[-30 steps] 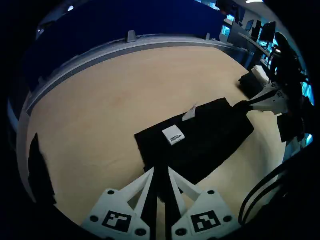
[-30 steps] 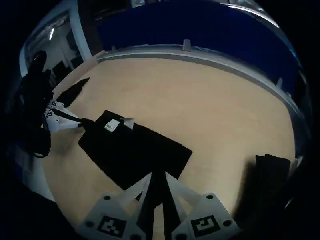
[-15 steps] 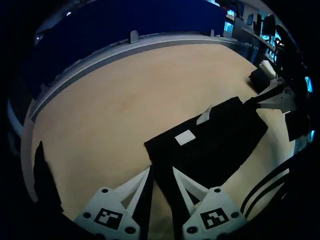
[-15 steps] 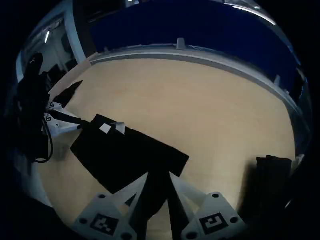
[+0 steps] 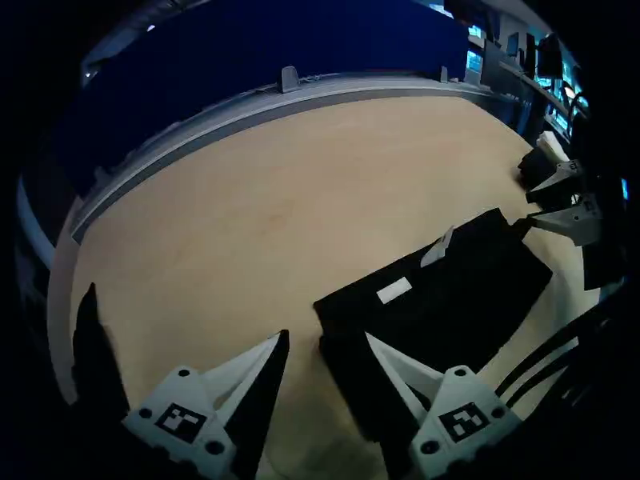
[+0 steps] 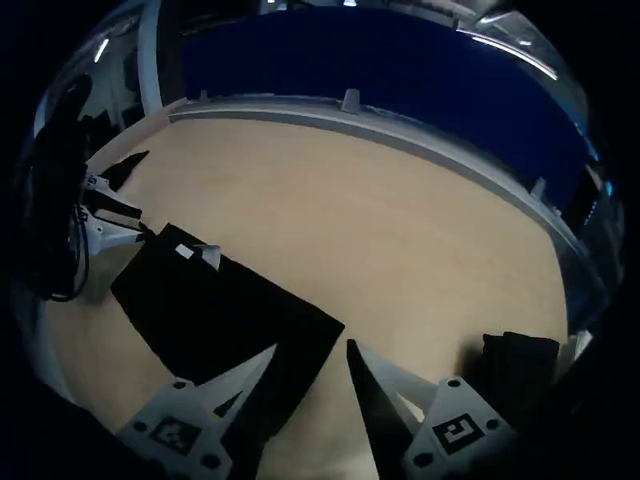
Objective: Fold towel
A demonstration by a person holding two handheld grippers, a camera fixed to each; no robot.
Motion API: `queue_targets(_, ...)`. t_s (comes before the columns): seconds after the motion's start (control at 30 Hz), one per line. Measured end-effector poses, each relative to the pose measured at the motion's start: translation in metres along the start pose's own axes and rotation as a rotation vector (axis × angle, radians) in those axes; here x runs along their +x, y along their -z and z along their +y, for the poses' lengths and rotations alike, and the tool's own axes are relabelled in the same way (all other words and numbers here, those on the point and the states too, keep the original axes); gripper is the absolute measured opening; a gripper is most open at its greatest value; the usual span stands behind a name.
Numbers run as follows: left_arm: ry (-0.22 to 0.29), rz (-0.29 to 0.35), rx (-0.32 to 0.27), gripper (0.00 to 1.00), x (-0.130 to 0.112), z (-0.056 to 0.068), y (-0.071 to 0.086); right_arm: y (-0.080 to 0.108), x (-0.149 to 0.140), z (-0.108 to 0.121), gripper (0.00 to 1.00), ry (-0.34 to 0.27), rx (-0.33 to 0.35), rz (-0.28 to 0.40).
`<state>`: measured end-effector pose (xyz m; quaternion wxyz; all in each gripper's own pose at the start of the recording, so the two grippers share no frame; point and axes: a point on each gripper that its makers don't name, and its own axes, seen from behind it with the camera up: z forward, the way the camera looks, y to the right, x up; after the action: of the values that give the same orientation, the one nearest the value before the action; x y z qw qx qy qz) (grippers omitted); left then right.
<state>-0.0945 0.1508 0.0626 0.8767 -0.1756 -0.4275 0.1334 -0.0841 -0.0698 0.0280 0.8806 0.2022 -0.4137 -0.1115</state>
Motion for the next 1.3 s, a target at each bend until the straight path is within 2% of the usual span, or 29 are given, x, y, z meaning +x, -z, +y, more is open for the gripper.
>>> queue_targets(0.2, 0.021, 0.022, 0.022, 0.84, 0.008, -0.009, 0.002, 0.003, 0.007, 0.007, 0.81, -0.012, -0.02, 0.03)
queue_targets(0.27, 0.029, 0.033, 0.027, 0.84, 0.011, -0.012, 0.004, 0.005, 0.01, 0.01, 0.88, -0.02, -0.026, 0.039)
queue_targets(0.4, 0.036, 0.042, 0.022, 0.85, 0.013, -0.013, 0.009, 0.009, 0.012, 0.013, 0.9, -0.031, -0.031, 0.048)
queue_targets(0.47, 0.034, 0.042, 0.017, 0.85, 0.012, -0.012, 0.011, 0.011, 0.013, 0.014, 0.98, -0.034, -0.032, 0.052)
queue_targets(0.5, 0.031, 0.042, 0.016, 0.85, 0.012, -0.011, 0.012, 0.013, 0.013, 0.014, 0.99, -0.035, -0.032, 0.054)
queue_targets(0.7, 0.022, 0.042, 0.015, 0.85, 0.008, -0.008, 0.016, 0.02, 0.013, 0.012, 1.0, -0.036, -0.032, 0.059)
queue_targets(0.97, 0.037, 0.052, 0.021, 0.85, -0.003, -0.006, 0.029, 0.032, 0.003, -0.001, 1.0, -0.036, -0.015, 0.055)
queue_targets(1.3, 0.1, 0.044, 0.038, 0.85, -0.04, -0.005, 0.058, 0.055, -0.028, -0.017, 1.0, -0.051, -0.006, 0.037)
